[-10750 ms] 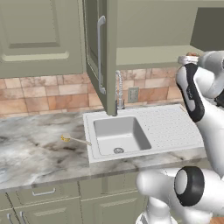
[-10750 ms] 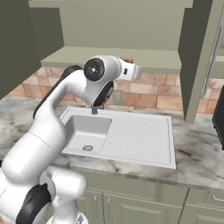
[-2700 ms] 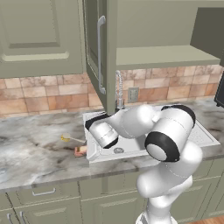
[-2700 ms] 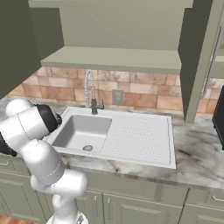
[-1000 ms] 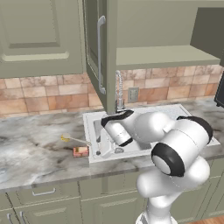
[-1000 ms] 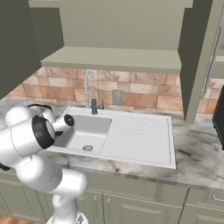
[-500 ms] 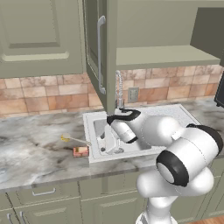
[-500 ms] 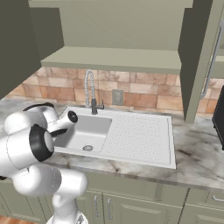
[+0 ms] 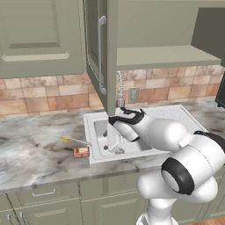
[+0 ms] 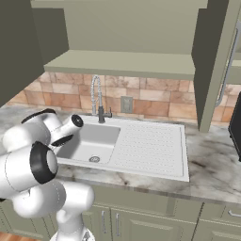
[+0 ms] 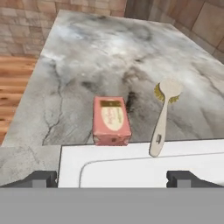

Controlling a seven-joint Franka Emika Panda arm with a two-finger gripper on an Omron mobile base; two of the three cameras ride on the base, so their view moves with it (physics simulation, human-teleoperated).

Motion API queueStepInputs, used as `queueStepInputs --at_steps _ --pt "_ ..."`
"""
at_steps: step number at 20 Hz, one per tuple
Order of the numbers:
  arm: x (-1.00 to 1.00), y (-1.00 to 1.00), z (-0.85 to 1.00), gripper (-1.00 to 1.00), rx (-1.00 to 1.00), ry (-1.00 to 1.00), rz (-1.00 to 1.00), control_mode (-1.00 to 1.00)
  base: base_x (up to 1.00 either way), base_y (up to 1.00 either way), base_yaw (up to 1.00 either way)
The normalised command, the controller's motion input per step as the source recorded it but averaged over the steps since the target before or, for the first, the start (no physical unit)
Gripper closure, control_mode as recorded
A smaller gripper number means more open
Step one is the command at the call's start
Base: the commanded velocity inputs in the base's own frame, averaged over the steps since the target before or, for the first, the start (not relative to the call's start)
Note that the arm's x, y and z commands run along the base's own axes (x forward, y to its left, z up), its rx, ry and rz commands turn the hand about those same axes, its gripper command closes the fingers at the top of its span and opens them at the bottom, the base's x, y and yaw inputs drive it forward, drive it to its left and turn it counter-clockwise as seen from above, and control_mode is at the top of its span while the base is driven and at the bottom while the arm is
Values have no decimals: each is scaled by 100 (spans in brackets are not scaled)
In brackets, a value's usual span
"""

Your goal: Locate and retrieve the dish brush and bar soap from the cabinet. Place them next to the sink.

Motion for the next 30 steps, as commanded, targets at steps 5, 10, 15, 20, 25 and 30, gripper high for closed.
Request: queueStepInputs --at_steps 5,10,15,20,25,30 --pt "0 -10 17 -100 -6 0 -2 -100 0 0 0" --pt "-2 -11 15 -100 -6 0 -2 -100 0 0 0" --pt "-3 -15 15 -100 -5 0 -2 -100 0 0 0" --pt "-13 -5 19 -100 -5 -2 -5 -100 0 0 0" --pt "-31 -1 9 -100 -4 -5 -9 -100 0 0 0" --pt "-24 -14 8 -100 -1 -5 -9 -100 0 0 0"
